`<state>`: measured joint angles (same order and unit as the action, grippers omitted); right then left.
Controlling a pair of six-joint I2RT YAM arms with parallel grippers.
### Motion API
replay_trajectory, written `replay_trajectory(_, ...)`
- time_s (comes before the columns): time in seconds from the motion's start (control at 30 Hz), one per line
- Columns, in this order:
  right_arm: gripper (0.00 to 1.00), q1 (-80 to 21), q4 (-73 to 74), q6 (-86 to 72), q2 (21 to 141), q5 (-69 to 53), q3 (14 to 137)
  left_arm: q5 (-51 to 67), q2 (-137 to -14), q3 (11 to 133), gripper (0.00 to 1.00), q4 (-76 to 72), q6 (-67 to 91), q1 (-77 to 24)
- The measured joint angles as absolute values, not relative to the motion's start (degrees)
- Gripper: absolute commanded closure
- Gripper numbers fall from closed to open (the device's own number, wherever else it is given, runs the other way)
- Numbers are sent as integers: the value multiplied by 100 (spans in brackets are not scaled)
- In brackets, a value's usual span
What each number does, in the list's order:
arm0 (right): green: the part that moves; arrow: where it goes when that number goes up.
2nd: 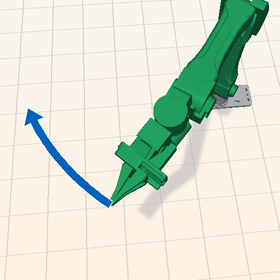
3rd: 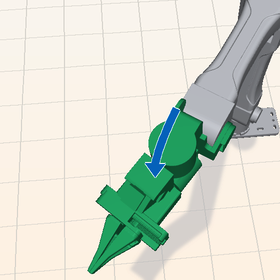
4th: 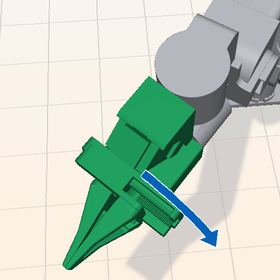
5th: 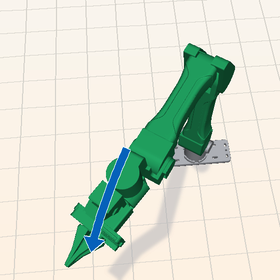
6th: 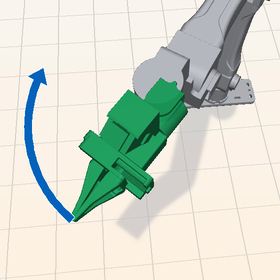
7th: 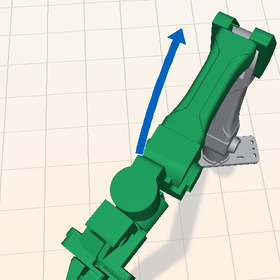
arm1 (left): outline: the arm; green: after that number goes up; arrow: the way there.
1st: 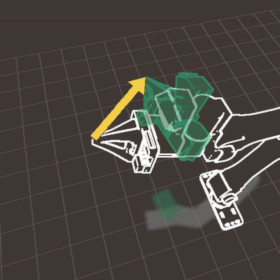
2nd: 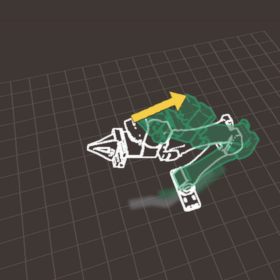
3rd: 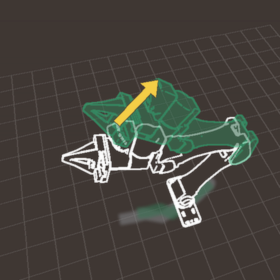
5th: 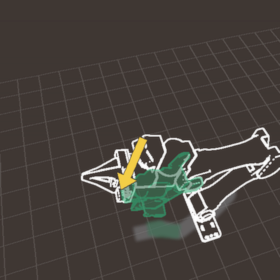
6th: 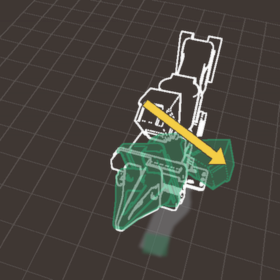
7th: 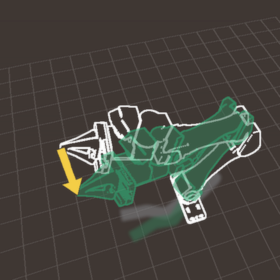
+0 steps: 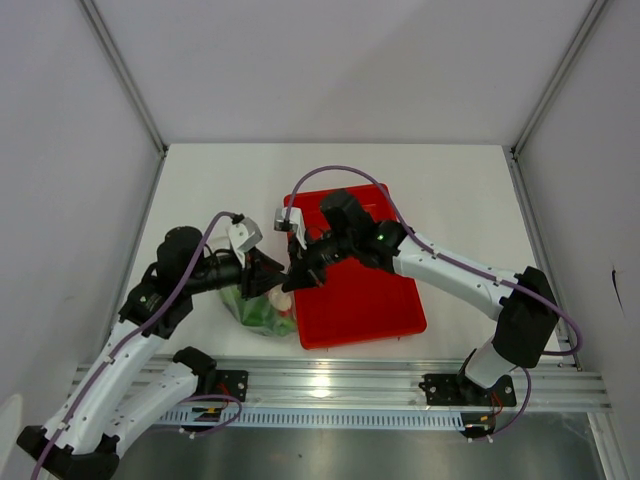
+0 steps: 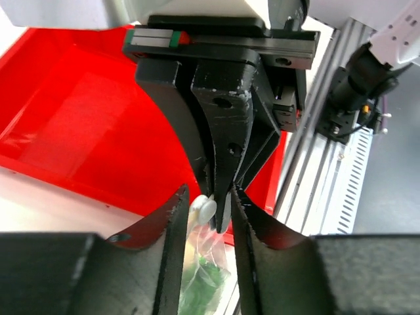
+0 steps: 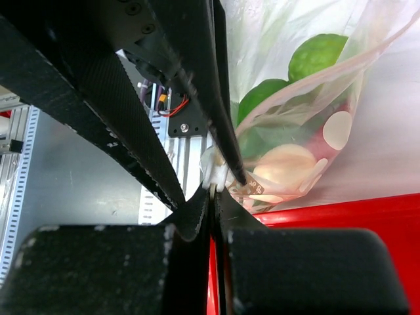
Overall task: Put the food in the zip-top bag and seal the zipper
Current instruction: Zip the zipper food storage bag at the center of the board.
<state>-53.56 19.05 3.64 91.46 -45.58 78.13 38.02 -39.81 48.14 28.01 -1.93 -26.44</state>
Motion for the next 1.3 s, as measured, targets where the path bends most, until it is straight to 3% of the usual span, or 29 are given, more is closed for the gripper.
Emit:
replay_trajectory(0.27,100,-5356,2086,421,9146,-4648,7813,4145,-3986,4713,76,2742,-196,-2600)
replay_trajectory(0.4,100,-5352,2123,464,9146,-4681,7813,4180,-4014,4711,75,2751,-193,-2589)
replay_trajectory(0.43,100,-5349,2128,467,9146,-4685,7813,4176,-4016,4711,72,2751,-196,-2589)
replay_trajectory(0.47,100,-5345,2126,473,9146,-4698,7813,4171,-4018,4711,61,2749,-196,-2589)
replay_trajectory(0.57,100,-5341,2115,478,9144,-4705,7813,4106,-4001,4703,48,2749,-165,-2589)
replay_trajectory(0.7,100,-5341,2112,478,9146,-4709,7813,4010,-3994,4687,45,2755,-154,-2589)
replay_trajectory(1.07,100,-5312,2115,480,9146,-4703,7813,3938,-4005,4657,66,2770,-152,-2591)
replay_trajectory(1.3,100,-5301,2117,480,9146,-4703,7813,3933,-3968,4648,69,2847,-148,-2591)
